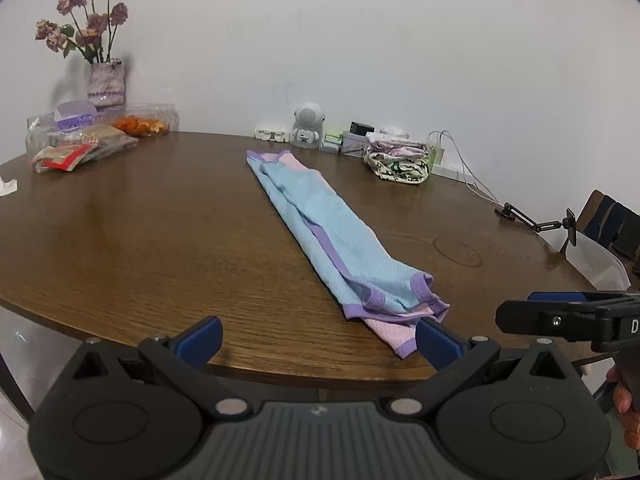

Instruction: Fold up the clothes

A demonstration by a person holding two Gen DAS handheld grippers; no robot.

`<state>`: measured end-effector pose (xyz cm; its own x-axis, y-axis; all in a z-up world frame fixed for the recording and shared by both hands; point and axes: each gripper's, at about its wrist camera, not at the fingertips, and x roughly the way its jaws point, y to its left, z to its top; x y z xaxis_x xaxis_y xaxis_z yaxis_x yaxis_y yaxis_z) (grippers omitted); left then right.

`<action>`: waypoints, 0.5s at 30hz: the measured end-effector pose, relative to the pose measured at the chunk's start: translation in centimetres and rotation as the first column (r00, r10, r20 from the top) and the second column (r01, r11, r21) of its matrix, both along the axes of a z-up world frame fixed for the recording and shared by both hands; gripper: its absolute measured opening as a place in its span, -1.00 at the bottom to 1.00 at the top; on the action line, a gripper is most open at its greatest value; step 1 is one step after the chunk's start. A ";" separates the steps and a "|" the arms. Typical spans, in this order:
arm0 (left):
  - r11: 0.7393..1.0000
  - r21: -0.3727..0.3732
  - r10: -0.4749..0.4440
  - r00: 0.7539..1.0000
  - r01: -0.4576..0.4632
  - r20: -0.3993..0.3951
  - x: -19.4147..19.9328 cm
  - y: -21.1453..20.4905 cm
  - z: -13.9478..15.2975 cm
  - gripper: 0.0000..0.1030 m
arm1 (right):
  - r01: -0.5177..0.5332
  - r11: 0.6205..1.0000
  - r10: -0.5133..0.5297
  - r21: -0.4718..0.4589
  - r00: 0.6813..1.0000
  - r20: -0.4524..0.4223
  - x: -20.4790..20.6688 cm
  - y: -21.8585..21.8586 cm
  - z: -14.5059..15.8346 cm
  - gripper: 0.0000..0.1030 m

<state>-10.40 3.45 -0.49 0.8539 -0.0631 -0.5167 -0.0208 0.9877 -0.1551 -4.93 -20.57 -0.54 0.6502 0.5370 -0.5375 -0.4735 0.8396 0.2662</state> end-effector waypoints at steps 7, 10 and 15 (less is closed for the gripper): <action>1.000 0.021 0.002 0.999 -0.001 -0.035 1.1 0.0 0.3 1.00 | -0.049 0.999 0.050 0.006 0.996 -0.068 1.3 0.2 -0.1 0.99; 1.000 0.028 -0.008 0.999 0.009 -0.036 1.6 -0.2 0.7 1.00 | -0.068 0.998 0.067 -0.020 0.997 -0.032 1.2 0.6 0.1 0.99; 0.998 0.055 -0.029 0.999 0.030 -0.030 2.3 -0.8 0.9 1.00 | -0.097 0.994 0.098 -0.051 0.995 0.018 1.1 1.3 0.1 0.99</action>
<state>-8.05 2.63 0.40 0.8363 -0.0585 -0.5451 0.0046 0.9950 -0.0997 -3.83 -19.22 -0.43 0.6074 0.5710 -0.5523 -0.5585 0.8014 0.2142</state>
